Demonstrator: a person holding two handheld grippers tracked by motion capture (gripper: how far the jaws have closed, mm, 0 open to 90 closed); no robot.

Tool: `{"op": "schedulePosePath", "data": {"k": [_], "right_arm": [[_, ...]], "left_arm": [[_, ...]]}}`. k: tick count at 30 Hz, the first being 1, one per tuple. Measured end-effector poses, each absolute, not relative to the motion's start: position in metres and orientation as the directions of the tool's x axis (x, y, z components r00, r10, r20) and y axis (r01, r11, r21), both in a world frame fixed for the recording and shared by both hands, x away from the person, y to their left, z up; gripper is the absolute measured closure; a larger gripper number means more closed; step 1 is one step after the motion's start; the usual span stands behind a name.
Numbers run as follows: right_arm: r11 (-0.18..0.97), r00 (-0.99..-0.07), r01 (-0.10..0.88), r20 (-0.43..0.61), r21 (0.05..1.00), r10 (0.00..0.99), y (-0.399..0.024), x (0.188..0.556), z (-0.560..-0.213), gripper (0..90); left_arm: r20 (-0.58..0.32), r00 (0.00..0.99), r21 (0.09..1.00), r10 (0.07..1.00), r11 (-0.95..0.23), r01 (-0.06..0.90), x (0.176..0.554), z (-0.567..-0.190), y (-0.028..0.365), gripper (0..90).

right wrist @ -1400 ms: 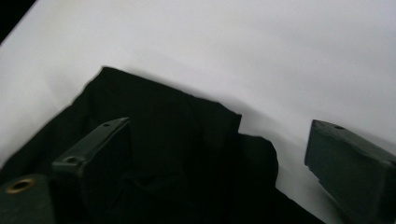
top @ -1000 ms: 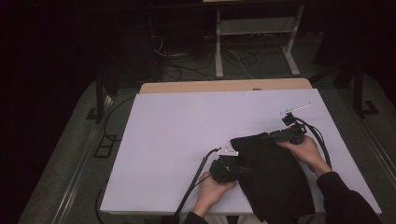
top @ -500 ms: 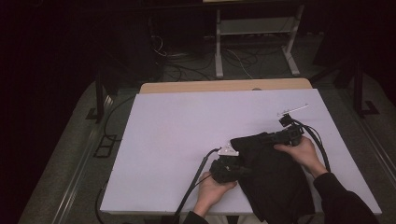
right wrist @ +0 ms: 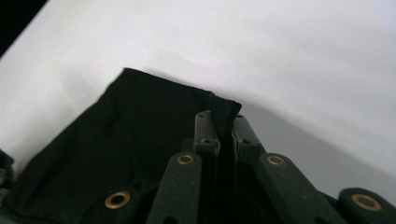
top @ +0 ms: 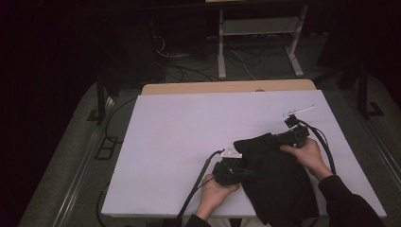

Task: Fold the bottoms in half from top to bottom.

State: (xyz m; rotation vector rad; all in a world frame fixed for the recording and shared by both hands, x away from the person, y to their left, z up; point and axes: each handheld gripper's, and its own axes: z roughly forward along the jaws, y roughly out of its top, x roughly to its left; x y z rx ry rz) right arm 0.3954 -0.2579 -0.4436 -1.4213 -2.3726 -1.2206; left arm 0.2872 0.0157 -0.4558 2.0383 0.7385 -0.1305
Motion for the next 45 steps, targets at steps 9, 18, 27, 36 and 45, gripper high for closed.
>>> {"op": "schedulePosePath", "data": {"k": [9, 18, 27, 36, 45], "right_arm": [[0.193, -0.558, 0.772, 0.501, 0.606, 0.661, -0.264, 0.390, -0.433, 82.3], [0.164, -0.571, 0.753, 0.509, 0.638, 0.644, -0.267, 0.381, -0.421, 82.3], [0.132, -0.589, 0.739, 0.538, 0.660, 0.604, -0.272, 0.358, -0.410, 82.5], [0.110, -0.604, 0.736, 0.575, 0.668, 0.552, -0.286, 0.331, -0.401, 82.5], [0.109, -0.632, 0.725, 0.593, 0.680, 0.499, -0.293, 0.301, -0.399, 82.5]], "left_arm": [[-0.363, 0.815, 0.746, 0.453, -0.383, 0.545, 0.287, -0.455, 0.016, 83.7], [-0.367, 0.802, 0.738, 0.472, -0.377, 0.560, 0.285, -0.455, 0.015, 83.4], [-0.330, 0.810, 0.724, 0.485, -0.421, 0.547, 0.282, -0.451, 0.010, 82.9], [-0.349, 0.801, 0.725, 0.487, -0.401, 0.559, 0.283, -0.453, 0.008, 82.6], [-0.330, 0.803, 0.709, 0.496, -0.431, 0.558, 0.281, -0.454, 0.005, 81.9]]}}
